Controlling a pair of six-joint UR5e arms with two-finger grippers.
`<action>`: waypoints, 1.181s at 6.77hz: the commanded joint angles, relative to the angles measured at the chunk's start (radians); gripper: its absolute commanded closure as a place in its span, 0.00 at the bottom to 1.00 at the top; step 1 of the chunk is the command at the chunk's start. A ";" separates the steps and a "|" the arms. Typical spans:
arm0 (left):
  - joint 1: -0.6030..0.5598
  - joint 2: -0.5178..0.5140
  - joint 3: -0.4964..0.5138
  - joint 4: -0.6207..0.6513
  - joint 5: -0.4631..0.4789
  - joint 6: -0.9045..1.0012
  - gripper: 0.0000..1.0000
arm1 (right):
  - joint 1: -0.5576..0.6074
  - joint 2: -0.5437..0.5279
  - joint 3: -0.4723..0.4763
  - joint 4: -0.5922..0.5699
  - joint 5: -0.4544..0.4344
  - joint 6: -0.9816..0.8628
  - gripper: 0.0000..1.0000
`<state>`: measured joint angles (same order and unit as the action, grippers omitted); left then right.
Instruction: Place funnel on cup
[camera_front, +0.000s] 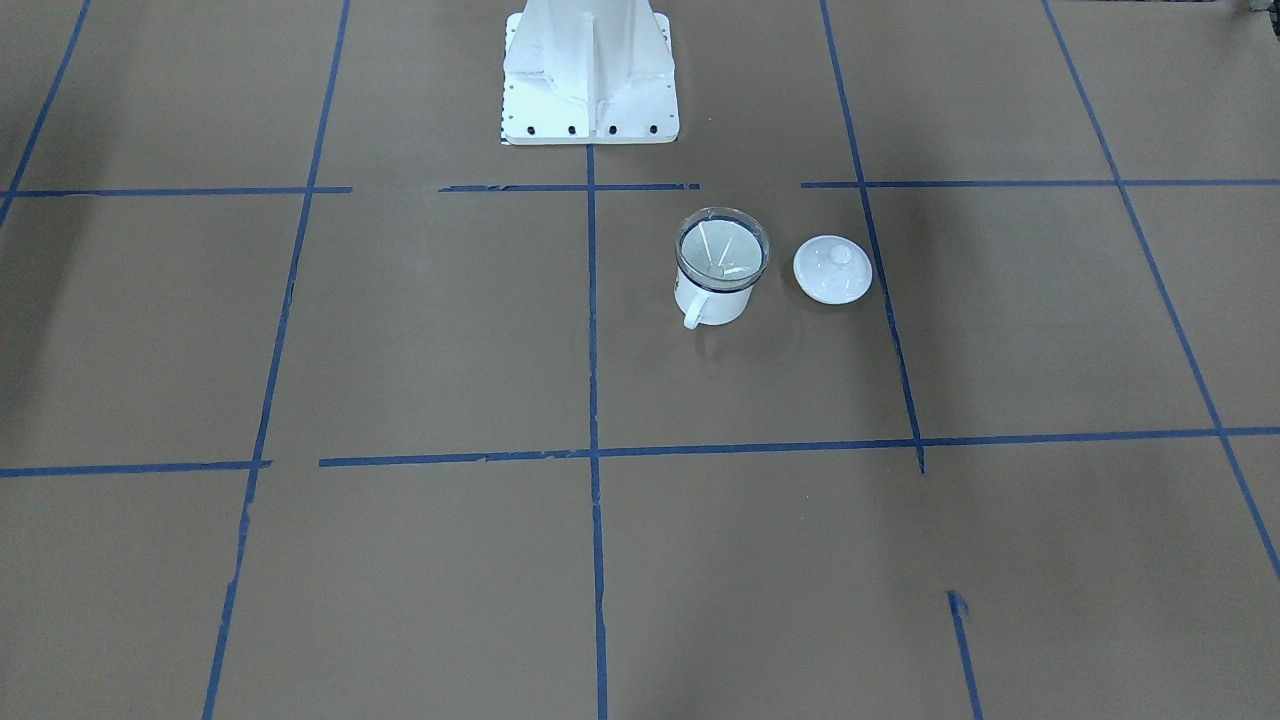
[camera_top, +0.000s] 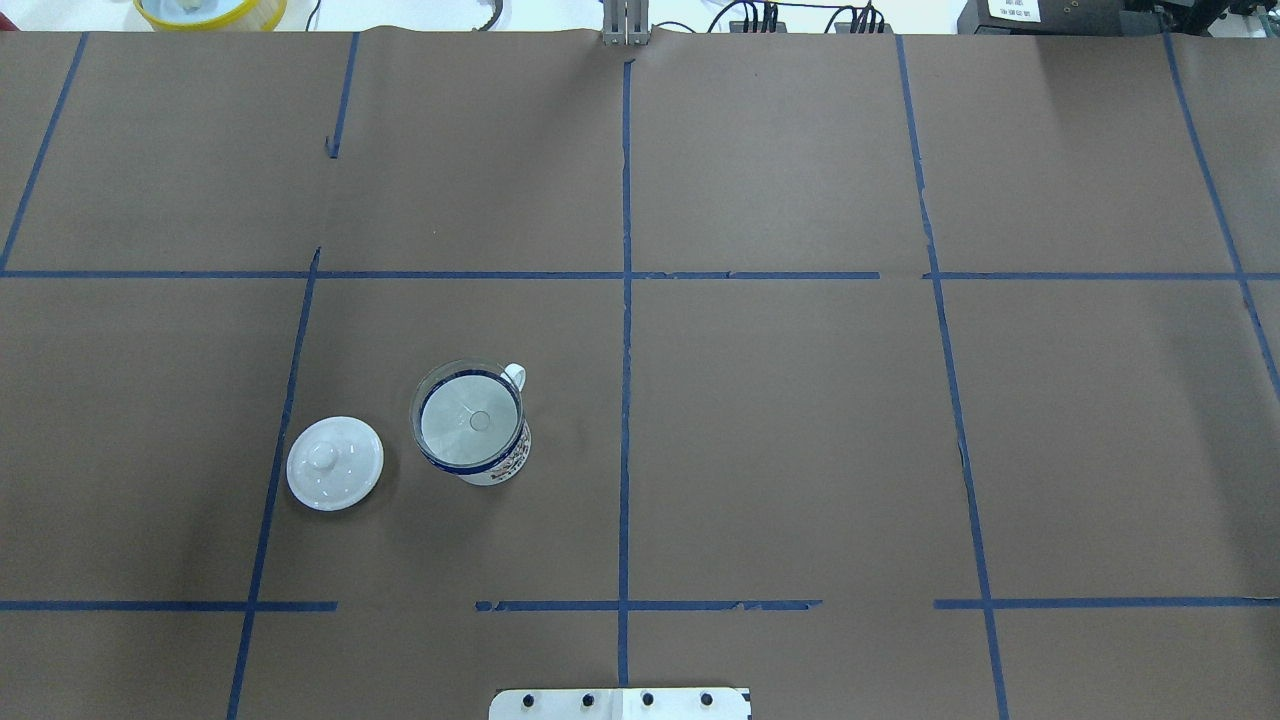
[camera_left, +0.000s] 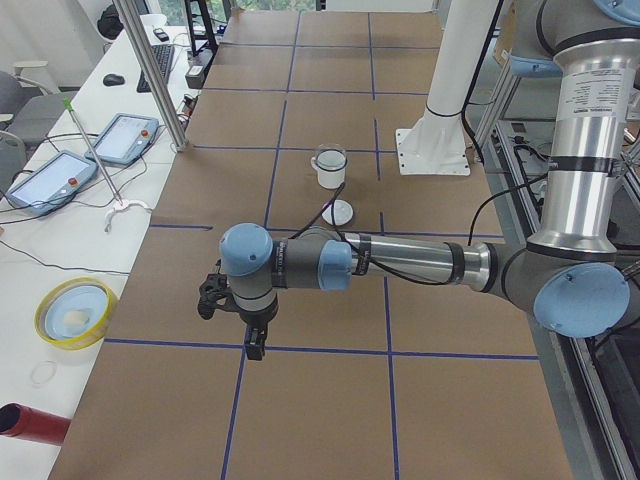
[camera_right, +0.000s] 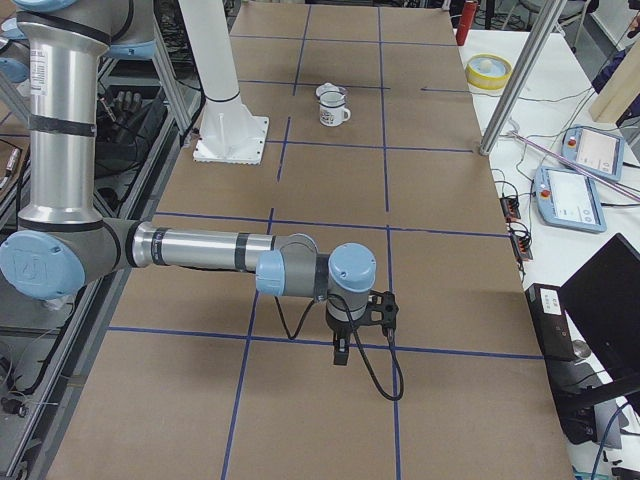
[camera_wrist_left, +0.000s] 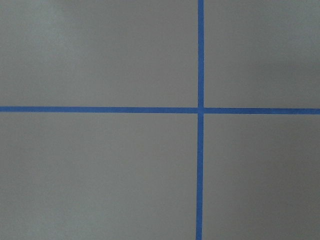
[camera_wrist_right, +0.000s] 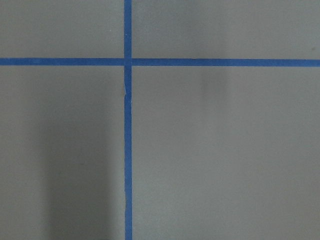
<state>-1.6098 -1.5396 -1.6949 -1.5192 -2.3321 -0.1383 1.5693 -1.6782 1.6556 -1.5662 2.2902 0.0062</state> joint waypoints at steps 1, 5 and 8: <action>0.002 0.012 0.012 0.007 0.017 -0.034 0.00 | 0.000 0.000 0.001 0.000 0.000 0.000 0.00; -0.001 0.105 -0.107 -0.006 0.028 -0.017 0.00 | 0.000 0.000 0.000 0.000 0.000 0.000 0.00; 0.001 0.104 0.018 -0.172 -0.077 -0.029 0.00 | 0.000 0.000 0.000 0.000 0.000 0.000 0.00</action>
<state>-1.6096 -1.4327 -1.7276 -1.6328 -2.3407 -0.1618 1.5693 -1.6782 1.6556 -1.5662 2.2902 0.0062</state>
